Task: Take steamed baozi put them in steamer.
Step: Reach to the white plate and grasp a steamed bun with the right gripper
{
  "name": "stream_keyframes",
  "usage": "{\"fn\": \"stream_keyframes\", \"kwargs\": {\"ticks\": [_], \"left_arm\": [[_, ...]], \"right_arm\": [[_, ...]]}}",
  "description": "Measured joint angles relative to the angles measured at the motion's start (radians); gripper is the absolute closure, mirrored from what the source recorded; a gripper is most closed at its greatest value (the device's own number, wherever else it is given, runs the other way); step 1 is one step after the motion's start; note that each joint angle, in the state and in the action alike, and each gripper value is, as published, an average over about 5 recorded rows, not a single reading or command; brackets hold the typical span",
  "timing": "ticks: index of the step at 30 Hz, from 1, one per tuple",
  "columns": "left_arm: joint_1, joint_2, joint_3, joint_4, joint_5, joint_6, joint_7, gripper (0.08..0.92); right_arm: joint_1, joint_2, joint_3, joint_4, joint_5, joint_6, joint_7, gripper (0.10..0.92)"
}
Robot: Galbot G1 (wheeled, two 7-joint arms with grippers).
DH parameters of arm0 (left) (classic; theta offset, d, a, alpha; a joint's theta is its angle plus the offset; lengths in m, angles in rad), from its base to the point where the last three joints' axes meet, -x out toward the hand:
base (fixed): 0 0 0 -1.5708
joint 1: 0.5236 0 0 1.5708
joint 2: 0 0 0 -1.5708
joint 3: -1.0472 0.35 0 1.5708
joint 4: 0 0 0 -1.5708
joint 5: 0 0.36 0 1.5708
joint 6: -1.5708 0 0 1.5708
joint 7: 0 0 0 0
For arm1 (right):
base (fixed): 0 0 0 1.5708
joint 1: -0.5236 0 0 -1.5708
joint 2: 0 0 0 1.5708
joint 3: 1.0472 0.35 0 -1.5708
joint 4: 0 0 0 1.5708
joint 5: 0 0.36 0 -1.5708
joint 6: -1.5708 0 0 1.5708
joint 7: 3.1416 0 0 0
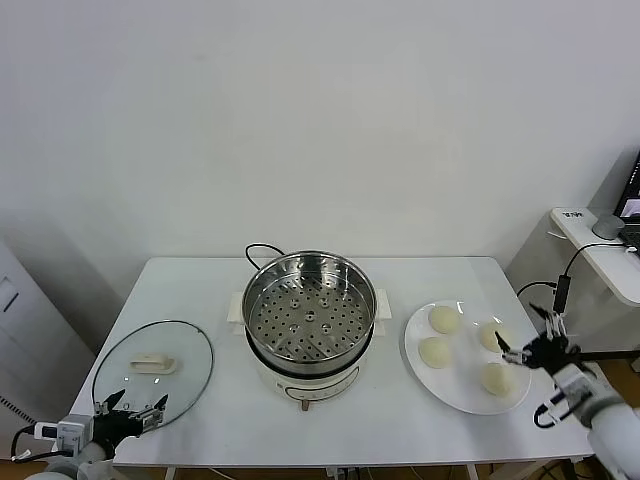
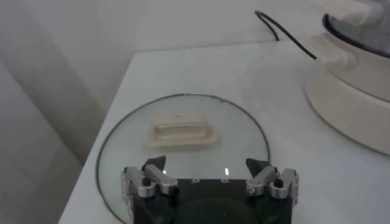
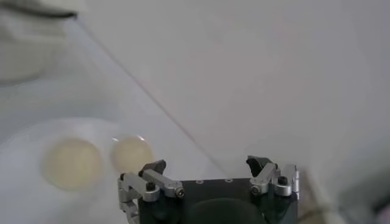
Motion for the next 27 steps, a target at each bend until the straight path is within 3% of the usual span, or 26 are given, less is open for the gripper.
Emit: {"fn": "stream_keyframes", "kwargs": {"ticks": [14,27], "left_arm": [[-0.018,-0.004,0.008,0.001,0.002,0.013,-0.005,0.177],[-0.020,-0.005,0.015,0.000,0.005,0.020,-0.005,0.177]], "right_arm": [[0.591,-0.113,-0.486,-0.306,-0.043,0.067,-0.374,0.203],[1.109,-0.018,-0.977,-0.620,-0.015,0.188,-0.699,0.203]]}}
